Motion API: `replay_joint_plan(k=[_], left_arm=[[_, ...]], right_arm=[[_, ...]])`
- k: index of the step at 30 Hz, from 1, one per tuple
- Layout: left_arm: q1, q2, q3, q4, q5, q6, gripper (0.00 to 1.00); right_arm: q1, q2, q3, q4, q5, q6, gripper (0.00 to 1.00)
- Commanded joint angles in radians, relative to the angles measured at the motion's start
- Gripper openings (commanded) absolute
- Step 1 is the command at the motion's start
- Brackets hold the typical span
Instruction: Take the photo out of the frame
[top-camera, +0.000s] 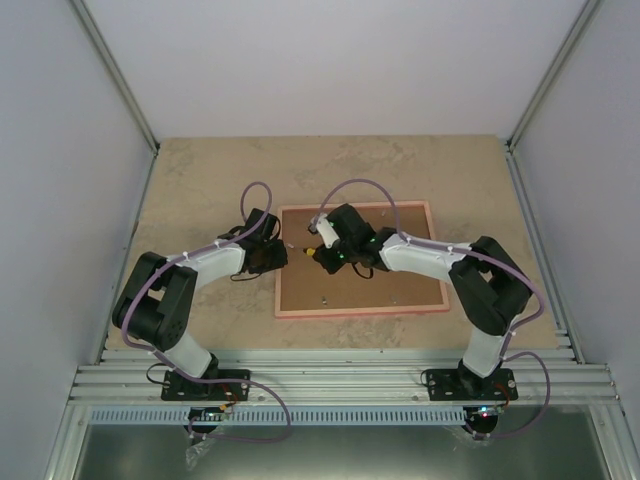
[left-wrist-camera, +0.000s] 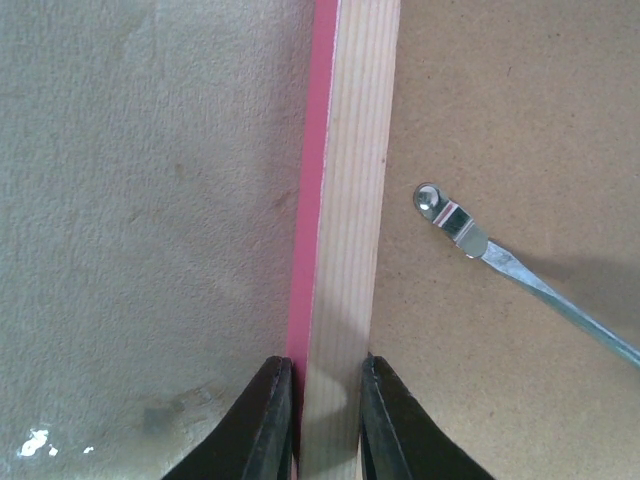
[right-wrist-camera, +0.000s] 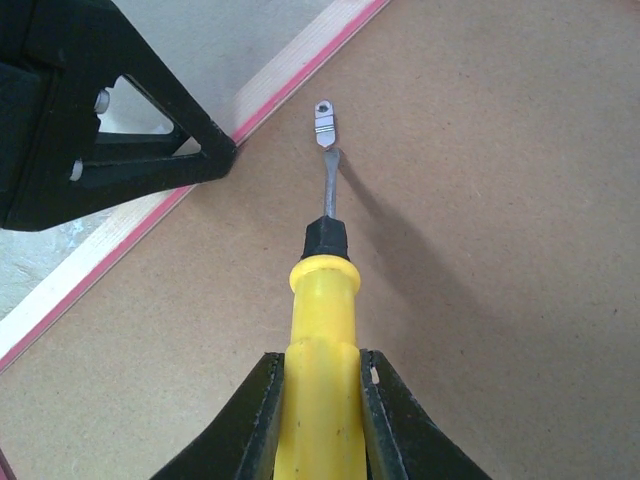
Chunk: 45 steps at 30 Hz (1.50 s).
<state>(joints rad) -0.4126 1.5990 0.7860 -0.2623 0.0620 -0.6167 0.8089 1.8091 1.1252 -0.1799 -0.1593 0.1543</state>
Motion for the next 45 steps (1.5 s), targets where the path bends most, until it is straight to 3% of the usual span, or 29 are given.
replay_joint_plan(k=[1, 12, 20, 30, 38, 45], left_arm=[[0.001, 0.029, -0.023, -0.024, -0.034, -0.039, 0.12], [0.003, -0.016, -0.037, -0.013, -0.099, -0.057, 0.12], [0.04, -0.045, -0.057, 0.005, -0.133, -0.063, 0.13], [0.044, -0.124, -0.092, 0.053, -0.169, -0.044, 0.38], [0.044, -0.218, -0.151, 0.103, -0.235, 0.007, 0.59], [0.045, -0.303, -0.192, 0.133, -0.231, 0.013, 0.73]], right_arm=[[-0.007, -0.048, -0.039, 0.04, 0.001, 0.015, 0.01], [-0.047, -0.224, -0.184, 0.175, -0.032, 0.038, 0.0], [-0.142, -0.366, -0.321, 0.271, -0.025, 0.075, 0.0], [-0.345, -0.493, -0.421, 0.305, -0.001, 0.141, 0.0], [-0.614, -0.543, -0.518, 0.368, 0.05, 0.201, 0.01], [-0.893, -0.48, -0.57, 0.441, -0.062, 0.285, 0.04]])
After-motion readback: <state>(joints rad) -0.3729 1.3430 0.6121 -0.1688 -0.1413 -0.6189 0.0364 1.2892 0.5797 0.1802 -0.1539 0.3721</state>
